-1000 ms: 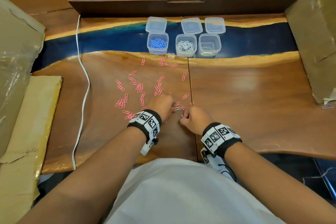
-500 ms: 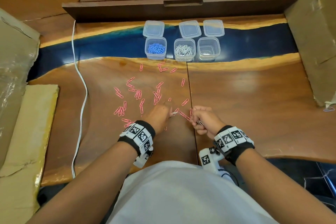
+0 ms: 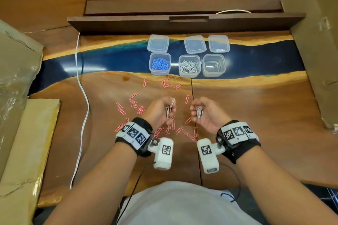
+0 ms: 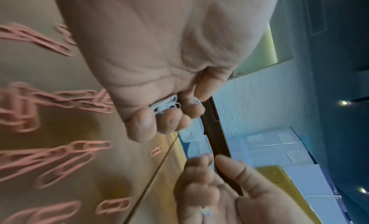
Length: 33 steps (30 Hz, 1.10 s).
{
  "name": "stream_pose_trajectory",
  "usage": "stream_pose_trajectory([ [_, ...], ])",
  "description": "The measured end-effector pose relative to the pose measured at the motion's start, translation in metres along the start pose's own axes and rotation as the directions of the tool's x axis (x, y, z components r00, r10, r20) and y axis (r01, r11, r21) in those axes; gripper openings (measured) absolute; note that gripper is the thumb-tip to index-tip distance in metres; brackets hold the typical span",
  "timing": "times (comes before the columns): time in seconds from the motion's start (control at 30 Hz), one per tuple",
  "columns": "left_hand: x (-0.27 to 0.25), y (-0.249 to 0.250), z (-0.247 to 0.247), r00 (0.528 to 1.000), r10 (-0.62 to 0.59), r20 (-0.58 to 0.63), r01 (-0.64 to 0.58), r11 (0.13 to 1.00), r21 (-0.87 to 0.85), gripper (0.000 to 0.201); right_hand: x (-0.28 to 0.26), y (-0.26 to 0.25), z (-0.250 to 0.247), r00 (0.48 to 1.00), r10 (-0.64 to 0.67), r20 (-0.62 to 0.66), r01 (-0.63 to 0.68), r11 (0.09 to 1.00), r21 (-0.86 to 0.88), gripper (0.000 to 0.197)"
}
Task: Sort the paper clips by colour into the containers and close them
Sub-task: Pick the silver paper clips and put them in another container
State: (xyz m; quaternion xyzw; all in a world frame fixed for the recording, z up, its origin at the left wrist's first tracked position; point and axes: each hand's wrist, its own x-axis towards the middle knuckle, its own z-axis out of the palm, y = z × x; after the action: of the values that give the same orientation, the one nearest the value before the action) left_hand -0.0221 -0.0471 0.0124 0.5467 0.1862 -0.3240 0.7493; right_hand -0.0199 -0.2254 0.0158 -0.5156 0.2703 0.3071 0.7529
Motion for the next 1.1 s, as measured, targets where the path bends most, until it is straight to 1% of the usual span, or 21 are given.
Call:
stream_pose_trajectory([
  [0.1,0.020,0.031,0.013,1.000,0.023,-0.012,-0.023,1.000,0.012,0.023,0.016,-0.034,0.012,0.999,-0.049,0.008,0.049,0.998,0.042,0.014],
  [0.17,0.036,0.052,0.022,0.997,0.035,-0.063,-0.032,0.998,0.051,0.026,0.025,-0.055,0.020,0.996,-0.085,0.009,0.085,0.995,0.048,0.014],
  [0.23,0.053,0.070,0.031,0.989,0.045,-0.138,-0.033,0.995,0.089,0.025,0.034,-0.073,0.027,0.995,-0.101,-0.013,0.101,0.993,0.057,0.014],
  [0.3,0.068,0.085,0.037,0.975,0.031,-0.219,-0.018,0.998,0.063,0.019,0.041,-0.091,0.032,0.993,-0.104,-0.062,0.108,0.992,0.067,0.018],
  [0.37,0.079,0.099,0.041,0.965,0.005,-0.263,-0.011,1.000,-0.019,0.013,0.049,-0.106,0.035,0.990,-0.103,-0.095,0.109,0.992,0.068,0.023],
  [0.4,0.082,0.104,0.043,0.962,-0.005,-0.272,-0.009,0.999,-0.051,0.013,0.053,-0.112,0.034,0.989,-0.100,-0.109,0.107,0.992,0.064,0.028],
  [0.5,0.089,0.113,0.044,0.959,-0.033,-0.282,0.006,0.995,-0.097,0.023,0.061,-0.122,0.031,0.989,-0.075,-0.130,0.083,0.995,0.050,0.048],
  [0.63,0.092,0.114,0.044,0.967,-0.051,-0.249,0.021,0.992,-0.121,0.046,0.063,-0.123,0.029,0.991,-0.055,-0.123,0.058,0.998,0.026,0.070],
  [0.7,0.090,0.113,0.044,0.968,-0.037,-0.247,0.007,0.992,-0.123,0.052,0.060,-0.122,0.029,0.991,-0.072,-0.114,0.074,0.997,0.018,0.072],
  [0.77,0.083,0.111,0.043,0.968,-0.008,-0.252,-0.019,0.994,-0.107,0.048,0.055,-0.120,0.029,0.989,-0.097,-0.112,0.095,0.995,-0.018,0.064],
  [0.87,0.068,0.105,0.037,0.969,0.072,-0.236,-0.074,0.997,0.001,0.035,0.043,-0.113,0.026,0.982,-0.160,-0.104,0.151,0.984,-0.094,0.029],
  [0.93,0.051,0.100,0.028,0.965,0.143,-0.220,-0.117,0.985,0.124,0.025,0.031,-0.101,0.022,0.974,-0.206,-0.098,0.183,0.962,-0.202,0.017],
  [0.97,0.041,0.095,0.022,0.959,0.181,-0.218,-0.134,0.967,0.215,0.022,0.026,-0.092,0.018,0.968,-0.228,-0.102,0.188,0.934,-0.303,0.013],
  [1.0,0.031,0.089,0.014,0.949,0.223,-0.224,-0.137,0.929,0.343,0.019,0.019,-0.080,0.014,0.963,-0.248,-0.108,0.180,0.885,-0.430,0.009],
  [1.03,0.020,0.080,0.003,0.931,0.276,-0.238,-0.128,0.860,0.494,0.016,0.014,-0.066,0.008,0.960,-0.260,-0.106,0.161,0.818,-0.553,0.007],
  [1.07,0.012,0.069,-0.012,0.906,0.335,-0.259,-0.100,0.764,0.637,0.014,0.008,-0.050,0.001,0.961,-0.255,-0.102,0.128,0.744,-0.655,0.007],
  [1.1,0.004,0.057,-0.028,0.878,0.380,-0.292,-0.044,0.670,0.741,0.010,0.001,-0.033,-0.005,0.969,-0.224,-0.100,0.082,0.681,-0.728,0.008],
])
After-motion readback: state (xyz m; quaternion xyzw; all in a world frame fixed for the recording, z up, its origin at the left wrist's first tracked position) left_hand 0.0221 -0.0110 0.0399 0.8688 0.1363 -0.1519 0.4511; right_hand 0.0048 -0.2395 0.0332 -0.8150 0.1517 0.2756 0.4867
